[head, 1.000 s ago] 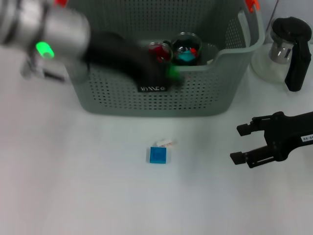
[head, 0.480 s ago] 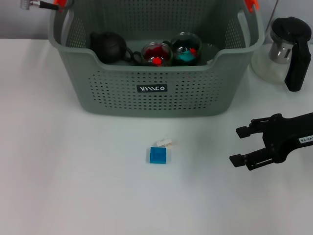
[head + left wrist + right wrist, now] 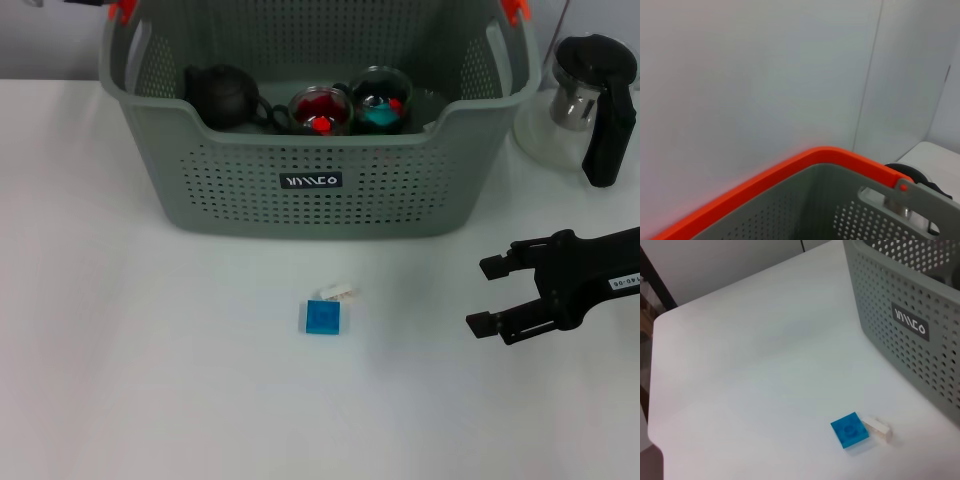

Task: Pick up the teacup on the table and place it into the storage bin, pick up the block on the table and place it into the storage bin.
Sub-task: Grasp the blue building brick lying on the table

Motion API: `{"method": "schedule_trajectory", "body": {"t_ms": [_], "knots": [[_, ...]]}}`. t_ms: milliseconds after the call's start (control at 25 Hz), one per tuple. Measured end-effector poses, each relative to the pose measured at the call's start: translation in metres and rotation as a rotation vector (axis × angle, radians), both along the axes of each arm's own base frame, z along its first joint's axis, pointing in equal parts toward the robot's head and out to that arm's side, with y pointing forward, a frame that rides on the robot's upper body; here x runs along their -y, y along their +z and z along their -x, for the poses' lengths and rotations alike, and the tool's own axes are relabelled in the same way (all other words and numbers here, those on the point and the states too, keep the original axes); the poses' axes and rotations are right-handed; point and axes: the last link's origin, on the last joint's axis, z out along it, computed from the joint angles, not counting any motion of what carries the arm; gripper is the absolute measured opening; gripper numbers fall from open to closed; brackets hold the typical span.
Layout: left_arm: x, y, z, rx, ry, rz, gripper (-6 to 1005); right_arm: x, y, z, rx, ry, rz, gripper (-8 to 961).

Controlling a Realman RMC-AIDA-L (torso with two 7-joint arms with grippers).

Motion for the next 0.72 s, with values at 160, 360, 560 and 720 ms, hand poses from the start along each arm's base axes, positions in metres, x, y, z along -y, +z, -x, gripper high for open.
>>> {"method": "schedule_trajectory", "body": {"t_ms": [160, 360, 560, 720], "knots": [[0.016, 0.009, -0.004, -0.008, -0.043, 0.018, 877, 0.0, 0.0, 0.0, -0.001, -0.01, 0.001, 918], [0.062, 0.0, -0.009, -0.03, -0.192, 0.149, 943, -0.002, 0.004, -0.002, 0.003, -0.024, -0.012, 917], [0.103, -0.027, 0.001, -0.104, -0.27, 0.353, 955, -0.005, 0.004, -0.003, 0.007, -0.044, -0.029, 917], [0.119, -0.045, 0.012, -0.138, -0.287, 0.441, 955, -0.005, 0.003, -0.004, 0.007, -0.056, -0.034, 916]]}}
